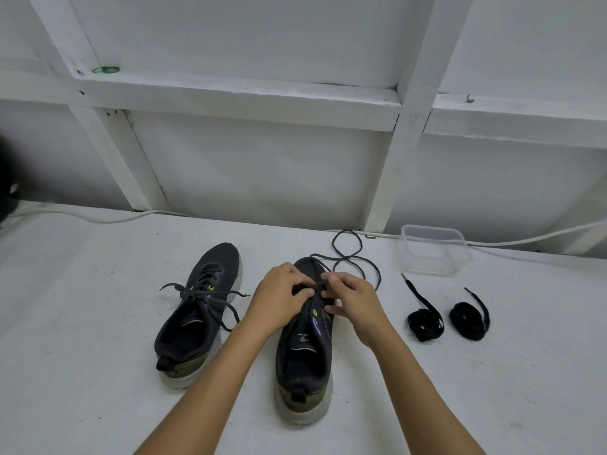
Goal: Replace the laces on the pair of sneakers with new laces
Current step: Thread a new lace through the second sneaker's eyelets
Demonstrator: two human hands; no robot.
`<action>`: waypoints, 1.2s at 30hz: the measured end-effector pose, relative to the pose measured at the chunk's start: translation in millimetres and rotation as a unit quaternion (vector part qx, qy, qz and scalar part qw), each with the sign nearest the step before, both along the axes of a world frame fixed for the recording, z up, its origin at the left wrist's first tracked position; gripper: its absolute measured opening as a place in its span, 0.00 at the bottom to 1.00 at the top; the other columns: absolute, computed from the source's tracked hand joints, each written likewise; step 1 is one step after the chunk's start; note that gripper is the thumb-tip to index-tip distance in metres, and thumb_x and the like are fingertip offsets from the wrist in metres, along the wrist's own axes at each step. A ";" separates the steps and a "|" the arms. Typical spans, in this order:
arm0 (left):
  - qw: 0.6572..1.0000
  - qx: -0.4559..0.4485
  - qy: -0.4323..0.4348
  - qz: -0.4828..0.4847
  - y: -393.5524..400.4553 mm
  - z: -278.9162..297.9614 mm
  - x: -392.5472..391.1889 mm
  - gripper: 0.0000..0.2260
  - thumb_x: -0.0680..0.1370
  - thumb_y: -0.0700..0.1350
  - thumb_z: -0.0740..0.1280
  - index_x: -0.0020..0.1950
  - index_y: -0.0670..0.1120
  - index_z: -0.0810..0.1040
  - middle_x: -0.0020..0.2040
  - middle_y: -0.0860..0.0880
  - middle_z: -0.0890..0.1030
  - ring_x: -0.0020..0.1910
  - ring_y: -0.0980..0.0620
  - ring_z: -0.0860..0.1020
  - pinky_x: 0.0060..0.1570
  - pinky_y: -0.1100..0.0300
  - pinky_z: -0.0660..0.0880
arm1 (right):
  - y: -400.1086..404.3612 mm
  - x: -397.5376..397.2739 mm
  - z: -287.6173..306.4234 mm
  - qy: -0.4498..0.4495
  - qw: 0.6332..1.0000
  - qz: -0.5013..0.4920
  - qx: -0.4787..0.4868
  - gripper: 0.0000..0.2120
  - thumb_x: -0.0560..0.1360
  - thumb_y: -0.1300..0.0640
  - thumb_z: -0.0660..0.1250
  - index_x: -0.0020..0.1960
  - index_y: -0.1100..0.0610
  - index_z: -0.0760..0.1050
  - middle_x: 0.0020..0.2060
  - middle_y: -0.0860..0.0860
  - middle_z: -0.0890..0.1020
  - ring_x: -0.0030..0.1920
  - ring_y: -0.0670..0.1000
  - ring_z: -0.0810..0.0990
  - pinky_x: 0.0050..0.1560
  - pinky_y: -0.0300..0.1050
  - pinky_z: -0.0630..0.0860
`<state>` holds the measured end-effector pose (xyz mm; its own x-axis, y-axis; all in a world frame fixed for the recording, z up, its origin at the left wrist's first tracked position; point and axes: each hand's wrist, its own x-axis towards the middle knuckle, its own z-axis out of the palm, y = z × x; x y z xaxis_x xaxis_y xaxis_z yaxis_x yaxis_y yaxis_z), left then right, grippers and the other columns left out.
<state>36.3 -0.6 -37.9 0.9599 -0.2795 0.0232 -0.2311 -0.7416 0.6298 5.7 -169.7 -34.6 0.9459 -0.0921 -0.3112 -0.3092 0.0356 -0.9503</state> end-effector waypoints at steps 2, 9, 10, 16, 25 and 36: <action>1.000 0.008 -0.008 0.003 -1.4 2.1 0.7 0.03 0.79 0.48 0.69 0.52 0.53 0.81 0.48 0.58 0.74 0.48 0.57 0.73 0.48 0.64 0.68 | -4.7 -3.3 -0.6 0.006 1.000 -0.008 0.018 0.10 0.82 0.57 0.64 0.56 0.51 0.84 0.49 0.50 0.85 0.54 0.50 0.83 0.48 0.44 0.81; 1.000 -0.024 0.006 0.011 -4.7 2.6 -1.6 0.08 0.77 0.40 0.67 0.45 0.54 0.81 0.47 0.57 0.74 0.43 0.60 0.75 0.45 0.65 0.71 | -7.3 -14.9 -16.0 0.009 0.994 -0.080 0.069 0.14 0.80 0.64 0.67 0.63 0.53 0.80 0.50 0.49 0.87 0.47 0.47 0.83 0.49 0.41 0.81; 1.000 -0.018 0.009 0.009 -6.5 2.6 -1.2 0.08 0.77 0.40 0.67 0.46 0.52 0.83 0.47 0.58 0.74 0.45 0.59 0.75 0.48 0.63 0.73 | -6.6 -15.4 -17.8 0.014 0.992 -0.090 0.085 0.14 0.79 0.64 0.68 0.63 0.53 0.80 0.49 0.49 0.88 0.47 0.47 0.84 0.49 0.41 0.81; 0.999 -0.018 0.030 0.018 -4.6 -3.8 2.4 0.06 0.76 0.44 0.72 0.51 0.51 0.86 0.48 0.58 0.76 0.43 0.62 0.74 0.43 0.71 0.68 | -4.0 -16.6 -22.7 0.039 0.958 -0.161 0.234 0.15 0.77 0.67 0.70 0.62 0.57 0.73 0.49 0.58 0.86 0.47 0.51 0.87 0.45 0.39 0.82; 0.997 -0.043 0.049 0.046 -5.5 -17.4 -2.7 0.08 0.77 0.48 0.72 0.55 0.53 0.86 0.47 0.59 0.75 0.48 0.59 0.75 0.45 0.69 0.68 | -1.3 -12.1 -26.6 0.027 0.985 -0.128 0.111 0.09 0.75 0.67 0.74 0.54 0.58 0.82 0.43 0.52 0.88 0.45 0.50 0.86 0.47 0.40 0.80; 0.992 -0.082 0.065 0.065 -6.2 -19.0 -5.4 0.07 0.77 0.48 0.73 0.54 0.53 0.86 0.49 0.57 0.78 0.50 0.58 0.77 0.53 0.62 0.73 | 1.5 -5.2 -21.1 -0.053 0.984 -0.093 -0.140 0.08 0.74 0.62 0.74 0.44 0.50 0.83 0.39 0.46 0.87 0.41 0.42 0.85 0.48 0.40 0.81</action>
<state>30.9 -6.8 -56.9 0.9853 -0.1567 -0.0682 -0.0495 -0.6441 0.7634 0.5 -168.2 -55.7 0.9299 -0.3357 -0.1500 -0.2215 -0.1857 -0.9573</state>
